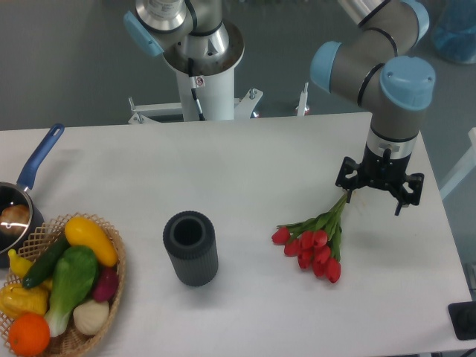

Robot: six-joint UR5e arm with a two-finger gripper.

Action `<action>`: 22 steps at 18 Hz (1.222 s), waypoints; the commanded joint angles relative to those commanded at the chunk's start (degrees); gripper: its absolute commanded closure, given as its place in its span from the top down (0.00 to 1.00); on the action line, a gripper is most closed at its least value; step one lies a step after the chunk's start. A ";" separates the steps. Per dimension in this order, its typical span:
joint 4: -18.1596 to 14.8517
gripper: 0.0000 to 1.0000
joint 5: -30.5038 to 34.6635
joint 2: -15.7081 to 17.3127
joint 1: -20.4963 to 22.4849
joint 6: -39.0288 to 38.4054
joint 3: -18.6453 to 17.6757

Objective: Pick up the flowers from the table
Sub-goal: 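Lower the open gripper over the green tulip stems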

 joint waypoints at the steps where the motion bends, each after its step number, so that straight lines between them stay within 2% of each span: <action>1: 0.00 1.00 0.00 -0.09 0.00 0.09 0.00; 7: 1.22 1.00 -0.17 -1.14 -0.35 0.00 -2.28; 10: 3.94 1.00 0.00 -1.06 -0.79 0.44 -6.49; 15: 3.87 1.00 0.18 0.08 -0.35 6.50 -10.36; 22: 4.04 1.00 0.18 -0.35 -0.79 6.33 -10.63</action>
